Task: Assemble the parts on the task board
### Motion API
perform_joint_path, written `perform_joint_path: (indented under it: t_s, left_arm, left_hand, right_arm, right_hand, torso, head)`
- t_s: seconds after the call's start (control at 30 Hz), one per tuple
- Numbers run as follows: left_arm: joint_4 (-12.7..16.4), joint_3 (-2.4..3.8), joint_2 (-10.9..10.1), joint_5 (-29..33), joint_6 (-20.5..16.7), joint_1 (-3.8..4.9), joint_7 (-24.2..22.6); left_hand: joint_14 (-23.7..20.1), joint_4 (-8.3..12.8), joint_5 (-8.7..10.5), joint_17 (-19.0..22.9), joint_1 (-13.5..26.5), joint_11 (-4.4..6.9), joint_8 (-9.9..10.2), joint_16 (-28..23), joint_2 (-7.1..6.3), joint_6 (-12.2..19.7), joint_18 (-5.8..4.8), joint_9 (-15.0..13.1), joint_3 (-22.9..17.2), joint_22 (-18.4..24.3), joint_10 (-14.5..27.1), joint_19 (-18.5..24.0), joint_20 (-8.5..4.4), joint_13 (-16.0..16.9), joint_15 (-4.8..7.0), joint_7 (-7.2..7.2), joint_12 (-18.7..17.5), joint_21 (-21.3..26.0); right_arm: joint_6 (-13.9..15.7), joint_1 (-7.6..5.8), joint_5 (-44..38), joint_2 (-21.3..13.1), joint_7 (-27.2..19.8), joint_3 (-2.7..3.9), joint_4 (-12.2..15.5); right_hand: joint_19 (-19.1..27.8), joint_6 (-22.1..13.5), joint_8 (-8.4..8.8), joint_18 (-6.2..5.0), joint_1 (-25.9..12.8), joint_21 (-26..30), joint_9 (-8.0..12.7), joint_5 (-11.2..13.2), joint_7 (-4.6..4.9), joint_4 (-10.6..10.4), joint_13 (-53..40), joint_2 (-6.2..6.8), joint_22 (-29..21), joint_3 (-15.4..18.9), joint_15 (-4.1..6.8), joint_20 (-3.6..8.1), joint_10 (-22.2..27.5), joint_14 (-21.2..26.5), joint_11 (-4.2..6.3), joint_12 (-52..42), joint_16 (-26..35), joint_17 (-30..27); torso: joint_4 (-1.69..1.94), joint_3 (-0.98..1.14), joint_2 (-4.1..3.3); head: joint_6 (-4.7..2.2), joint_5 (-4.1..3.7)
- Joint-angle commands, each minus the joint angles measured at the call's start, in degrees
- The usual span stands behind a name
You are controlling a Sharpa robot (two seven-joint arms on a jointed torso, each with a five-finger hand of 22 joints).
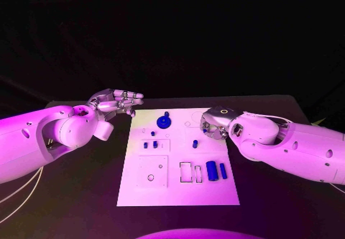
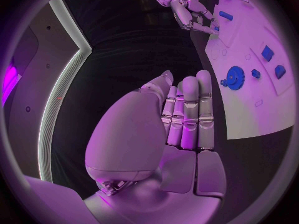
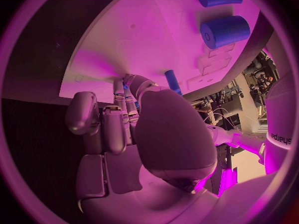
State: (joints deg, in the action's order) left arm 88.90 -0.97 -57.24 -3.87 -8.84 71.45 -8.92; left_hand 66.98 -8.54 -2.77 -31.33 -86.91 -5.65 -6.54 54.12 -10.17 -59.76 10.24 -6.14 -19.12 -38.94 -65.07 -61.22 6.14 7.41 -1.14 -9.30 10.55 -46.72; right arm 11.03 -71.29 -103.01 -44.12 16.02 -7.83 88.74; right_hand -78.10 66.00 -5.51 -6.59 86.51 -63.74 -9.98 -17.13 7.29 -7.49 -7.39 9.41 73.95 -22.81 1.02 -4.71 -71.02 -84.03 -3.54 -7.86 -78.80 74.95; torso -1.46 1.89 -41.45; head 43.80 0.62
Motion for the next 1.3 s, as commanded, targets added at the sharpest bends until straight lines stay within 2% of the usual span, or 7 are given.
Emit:
perform_joint_path:
  t_s: [0.03, 0.43, 0.7, 0.93, 1.13, 1.23, 1.3]
  left_arm:
    - [0.17, 0.03, 0.03, -0.54, 0.74, 0.09, -0.24]
    - [-0.11, 0.03, 0.12, -0.65, 0.76, 0.09, 0.27]
    - [-0.37, 0.03, 0.31, -0.97, 1.11, 0.09, 0.89]
    - [-0.52, 0.03, 0.47, -1.02, 1.21, 0.09, 1.05]
    - [-0.74, 0.03, 0.63, -1.04, 1.26, 0.08, 1.08]
    - [-0.88, 0.03, 0.85, -1.05, 1.33, 0.08, 1.06]
    - [-0.91, 0.03, 1.01, -1.07, 1.38, 0.06, 1.04]
  left_hand:
    - [-0.39, 0.22, -0.02, 0.09, -0.17, 0.00, -0.01, -0.28, 0.48, 0.06, 0.33, 0.07, -0.03, 0.08, 0.19, 0.16, 0.09, 0.09, -0.03, -0.18, 0.18, 0.33]
    - [-0.40, 0.44, -0.03, 0.24, -0.33, -0.09, 0.06, -0.34, 0.60, 0.20, 0.32, 0.16, -0.03, 0.18, 0.46, 0.08, 0.10, 0.10, -0.07, -0.30, 0.28, 0.47]
    - [-0.60, 0.72, -0.02, 0.57, -0.26, -0.45, 0.38, -0.50, 0.57, 0.89, 0.27, 0.43, 0.22, 0.41, 1.34, 0.03, 0.23, 0.05, -0.32, -0.73, 0.37, 0.83]
    - [-0.74, 0.81, -0.02, 0.69, -0.28, -0.53, 0.43, -0.61, 0.60, 1.03, 0.26, 0.50, 0.27, 0.49, 1.53, 0.06, 0.28, 0.06, -0.39, -0.82, 0.45, 0.96]
    - [-0.86, 0.87, -0.03, 0.81, -0.25, -0.59, 0.47, -0.71, 0.63, 1.15, 0.26, 0.55, 0.33, 0.57, 1.71, 0.09, 0.33, 0.07, -0.44, -0.89, 0.53, 1.10]
    - [-0.86, 0.87, -0.03, 0.81, -0.25, -0.59, 0.47, -0.71, 0.63, 1.15, 0.26, 0.55, 0.33, 0.57, 1.71, 0.09, 0.33, 0.07, -0.44, -0.89, 0.53, 1.10]
    - [-0.87, 0.88, -0.03, 0.82, -0.25, -0.60, 0.48, -0.72, 0.64, 1.16, 0.26, 0.56, 0.33, 0.58, 1.73, 0.09, 0.33, 0.07, -0.45, -0.89, 0.54, 1.11]
  right_arm:
    - [-1.46, 0.43, -0.67, -0.19, 0.98, -0.30, -0.05]
    - [4.86, 0.50, -0.72, -0.79, 0.52, -0.26, 0.86]
    - [6.85, 0.29, -0.44, -2.03, 0.48, 0.02, 2.78]
    - [6.75, -0.33, 0.71, -4.68, 1.03, 0.49, 6.78]
    - [7.60, -0.88, 1.24, -6.16, 1.38, 0.87, 12.15]
    - [7.96, -0.92, 1.33, -5.39, 1.26, 0.93, 14.00]
    - [7.95, -0.91, 1.51, -4.32, 1.08, 0.95, 14.89]
  right_hand:
    - [-0.50, 0.57, -0.40, 1.20, 0.62, -0.59, -0.17, 0.65, -0.04, 0.60, -0.27, -1.60, 0.43, -1.11, 0.37, 0.12, -0.92, -3.39, 0.37, -0.29, -0.34, 0.21]
    - [-0.42, 1.19, -0.21, 1.34, -1.07, -1.62, -0.55, 2.04, -0.11, 2.01, -0.51, -1.32, 1.65, -2.90, 0.40, 0.21, -1.77, -3.35, 0.50, 0.58, -0.74, 0.30]
    - [-0.35, 1.38, -0.09, 1.36, -2.25, -1.81, -0.72, 3.36, -0.23, 2.21, -0.64, -1.10, 2.01, -3.07, 0.39, 0.14, -2.00, -3.30, 0.56, 1.05, -0.84, 0.25]
    - [-0.36, 1.49, -0.03, 1.38, -2.89, -1.95, -0.82, 4.05, -0.32, 2.23, -0.72, -0.94, 2.21, -3.05, 0.42, 0.12, -2.17, -3.29, 0.60, 1.27, -0.90, 0.23]
    - [-0.40, 1.53, -0.01, 1.40, -3.09, -2.06, -0.85, 4.21, -0.36, 2.22, -0.75, -0.87, 2.31, -3.02, 0.42, 0.11, -2.23, -3.29, 0.62, 1.33, -0.94, 0.24]
    - [-0.40, 1.53, -0.01, 1.40, -3.09, -2.06, -0.85, 4.21, -0.36, 2.22, -0.75, -0.87, 2.31, -3.02, 0.42, 0.11, -2.23, -3.29, 0.62, 1.33, -0.94, 0.24]
    - [-0.40, 1.54, -0.01, 1.40, -3.17, -2.06, -0.86, 4.26, -0.37, 2.22, -0.76, -0.85, 2.32, -3.01, 0.43, 0.11, -2.25, -3.29, 0.63, 1.36, -0.94, 0.24]
  torso:
    - [0.01, 0.00, 0.02]
    - [0.03, -0.02, 0.06]
    - [-0.02, -0.04, 0.08]
    - [-0.07, -0.03, 0.06]
    - [-0.10, -0.02, 0.10]
    - [0.00, 0.01, 0.08]
    - [0.00, 0.01, 0.08]
  head:
    - [0.07, 0.00]
    - [0.03, 0.09]
    - [-0.21, 0.12]
    - [-0.34, 0.30]
    - [-0.38, 0.58]
    - [-0.31, 0.95]
    - [-0.42, 1.67]
